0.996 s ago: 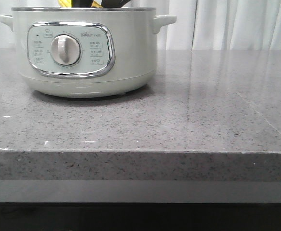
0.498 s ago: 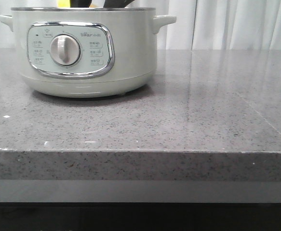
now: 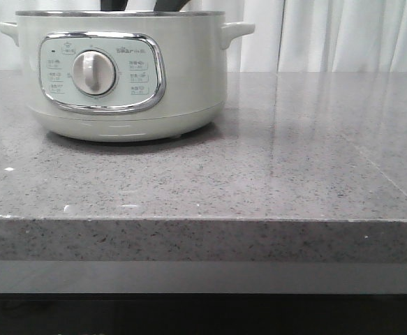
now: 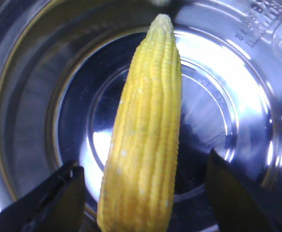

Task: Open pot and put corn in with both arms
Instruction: 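Lower the corn into the pot and open the right gripper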

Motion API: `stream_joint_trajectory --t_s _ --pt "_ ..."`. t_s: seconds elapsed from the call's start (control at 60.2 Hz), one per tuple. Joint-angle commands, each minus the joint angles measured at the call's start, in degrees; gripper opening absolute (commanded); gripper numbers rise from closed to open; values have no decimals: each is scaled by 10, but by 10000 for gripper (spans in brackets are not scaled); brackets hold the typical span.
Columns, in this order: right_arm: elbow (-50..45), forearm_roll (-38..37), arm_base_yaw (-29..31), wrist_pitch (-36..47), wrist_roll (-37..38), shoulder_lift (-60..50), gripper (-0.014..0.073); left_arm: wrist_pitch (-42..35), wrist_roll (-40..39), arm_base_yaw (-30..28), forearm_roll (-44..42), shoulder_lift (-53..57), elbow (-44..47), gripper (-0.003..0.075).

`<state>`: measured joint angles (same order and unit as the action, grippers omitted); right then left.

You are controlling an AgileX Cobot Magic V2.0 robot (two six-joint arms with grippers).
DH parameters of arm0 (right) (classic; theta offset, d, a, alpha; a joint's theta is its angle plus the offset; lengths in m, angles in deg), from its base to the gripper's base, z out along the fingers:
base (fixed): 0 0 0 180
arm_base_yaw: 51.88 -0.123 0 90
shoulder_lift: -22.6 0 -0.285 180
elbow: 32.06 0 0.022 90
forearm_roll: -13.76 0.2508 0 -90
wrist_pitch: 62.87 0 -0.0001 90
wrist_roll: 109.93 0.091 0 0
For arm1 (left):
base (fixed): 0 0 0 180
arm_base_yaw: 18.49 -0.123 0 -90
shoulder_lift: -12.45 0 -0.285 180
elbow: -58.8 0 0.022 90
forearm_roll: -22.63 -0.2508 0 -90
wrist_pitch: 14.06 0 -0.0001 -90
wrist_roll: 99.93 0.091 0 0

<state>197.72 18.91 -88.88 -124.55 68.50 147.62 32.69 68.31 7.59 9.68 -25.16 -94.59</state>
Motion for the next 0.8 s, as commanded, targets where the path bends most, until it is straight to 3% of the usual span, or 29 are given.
stream_joint_trajectory --t_s 0.0,0.398,0.78 --pt "16 -5 2 14 8 -66 541 -82 -4 1 -13 0 -20 230" --pt "-11 -20 2 17 7 -187 541 -82 -4 1 -13 0 -20 230" --pt "-295 -20 2 137 7 -383 541 -82 -4 1 -13 0 -20 230"
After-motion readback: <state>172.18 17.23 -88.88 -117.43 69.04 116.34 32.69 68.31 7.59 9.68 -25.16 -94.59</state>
